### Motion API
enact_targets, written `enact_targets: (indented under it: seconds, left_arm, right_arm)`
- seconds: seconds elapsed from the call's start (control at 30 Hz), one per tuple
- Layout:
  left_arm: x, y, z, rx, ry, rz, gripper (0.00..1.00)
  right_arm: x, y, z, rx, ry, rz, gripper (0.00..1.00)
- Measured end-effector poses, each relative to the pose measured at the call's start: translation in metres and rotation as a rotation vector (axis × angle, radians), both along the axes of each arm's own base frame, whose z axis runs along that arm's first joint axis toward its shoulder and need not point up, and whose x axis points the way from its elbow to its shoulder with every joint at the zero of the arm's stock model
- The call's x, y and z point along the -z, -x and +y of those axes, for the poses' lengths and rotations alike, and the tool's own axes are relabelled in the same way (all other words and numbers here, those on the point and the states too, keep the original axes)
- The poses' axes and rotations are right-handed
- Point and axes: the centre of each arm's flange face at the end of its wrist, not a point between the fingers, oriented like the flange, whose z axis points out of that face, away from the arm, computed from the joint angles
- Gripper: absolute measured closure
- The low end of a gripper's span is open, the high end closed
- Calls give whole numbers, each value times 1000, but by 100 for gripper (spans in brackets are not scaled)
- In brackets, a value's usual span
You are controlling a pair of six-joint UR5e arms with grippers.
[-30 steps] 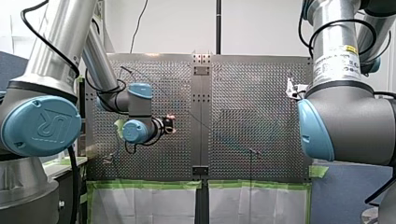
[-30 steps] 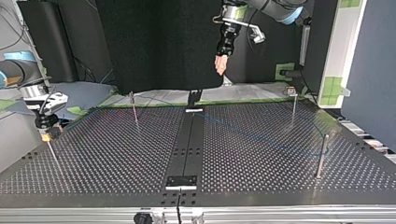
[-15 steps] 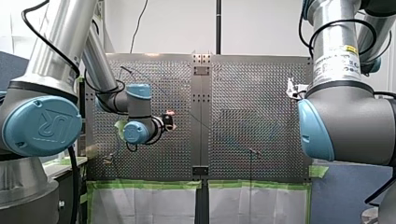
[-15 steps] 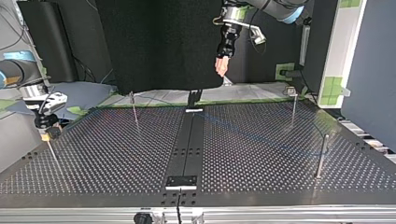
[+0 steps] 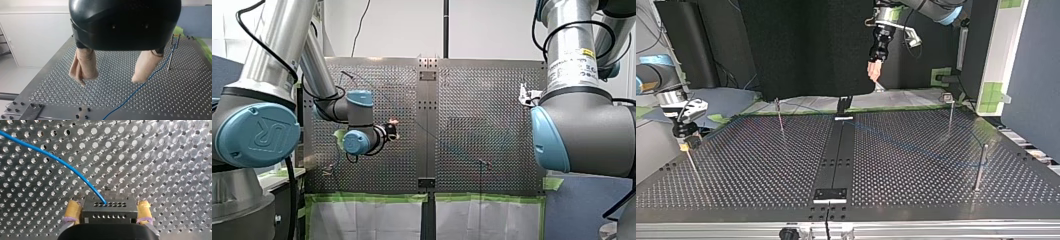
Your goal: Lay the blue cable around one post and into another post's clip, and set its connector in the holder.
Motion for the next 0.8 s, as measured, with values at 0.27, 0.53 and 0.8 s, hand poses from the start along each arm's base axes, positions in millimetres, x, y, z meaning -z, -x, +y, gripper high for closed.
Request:
enact_targets:
  seconds: [0.27,0.53,0.8]
  left_arm:
    - [0,-1,1,-1,-1,1,0]
    - [0,-2,2,0,-1,0,0]
    - [1,-2,3,-3,-2,1,0]
  right_arm:
    - [0,1,-1,8,4,1,1]
    - [-1,4,-2,40,6,1,1]
    - [-1,6,-3,58,7,1,1]
